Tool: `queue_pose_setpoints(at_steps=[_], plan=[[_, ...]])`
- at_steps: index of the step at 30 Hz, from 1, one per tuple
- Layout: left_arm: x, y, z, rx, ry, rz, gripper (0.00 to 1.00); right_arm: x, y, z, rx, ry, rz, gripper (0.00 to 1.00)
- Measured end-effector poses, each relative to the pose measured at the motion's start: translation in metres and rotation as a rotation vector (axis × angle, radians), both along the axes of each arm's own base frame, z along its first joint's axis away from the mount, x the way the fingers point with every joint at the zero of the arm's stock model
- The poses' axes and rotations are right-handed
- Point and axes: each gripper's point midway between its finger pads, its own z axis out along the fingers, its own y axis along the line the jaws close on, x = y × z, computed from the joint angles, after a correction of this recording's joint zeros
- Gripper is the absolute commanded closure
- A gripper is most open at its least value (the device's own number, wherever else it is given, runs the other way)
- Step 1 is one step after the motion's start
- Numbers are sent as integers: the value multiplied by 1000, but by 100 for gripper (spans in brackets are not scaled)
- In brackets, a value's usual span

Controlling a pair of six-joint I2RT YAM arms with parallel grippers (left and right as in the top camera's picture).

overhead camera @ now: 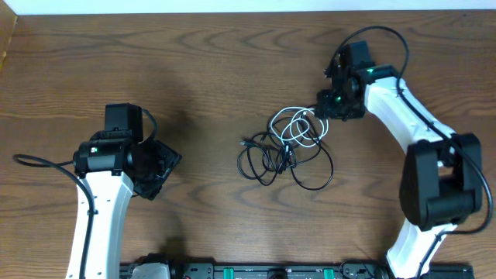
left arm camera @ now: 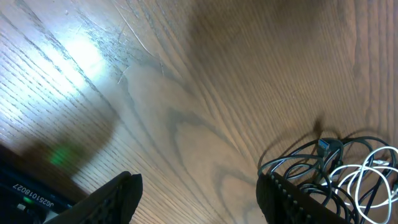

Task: Untangle cables

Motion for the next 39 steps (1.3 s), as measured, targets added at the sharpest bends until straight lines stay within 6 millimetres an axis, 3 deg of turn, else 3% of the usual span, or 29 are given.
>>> queue_pose_setpoints(at_steps=[3, 10, 11, 17, 18, 21, 23, 24, 26, 28, 30, 33, 36, 39], plan=[[0, 0, 0, 0, 0, 0, 35, 3, 0, -17, -7, 17, 2, 41], [0, 0, 0, 0, -1, 0, 36, -3, 7, -33, 32, 69, 9, 96], [0, 0, 0, 0, -2, 0, 36, -4, 9, -33, 41, 71, 14, 99], [1, 0, 0, 0, -4, 0, 36, -13, 23, -25, 129, 118, 37, 99], [1, 0, 0, 0, -4, 0, 36, -11, 27, -15, 149, 116, 41, 99], [1, 0, 0, 0, -4, 0, 35, -4, 31, 24, 171, 87, 47, 99], [1, 0, 0, 0, -3, 0, 35, 9, 35, 75, 195, -8, 59, 99], [1, 0, 0, 0, -4, 0, 36, 12, 36, 89, 203, -36, 62, 99], [1, 0, 0, 0, -3, 0, 35, 22, 42, 179, 246, -242, 90, 99], [1, 0, 0, 0, -3, 0, 36, 16, 48, 247, 281, -405, 121, 99], [1, 0, 0, 1, -4, 0, 36, -4, 58, 317, 324, -575, 170, 99], [1, 0, 0, 0, -4, 0, 35, -45, 72, 396, 392, -782, 243, 98], [1, 0, 0, 0, -4, 0, 35, -78, 69, 437, 404, -889, 190, 98], [1, 0, 0, 0, -4, 0, 35, -85, 65, 448, 386, -924, 111, 99]])
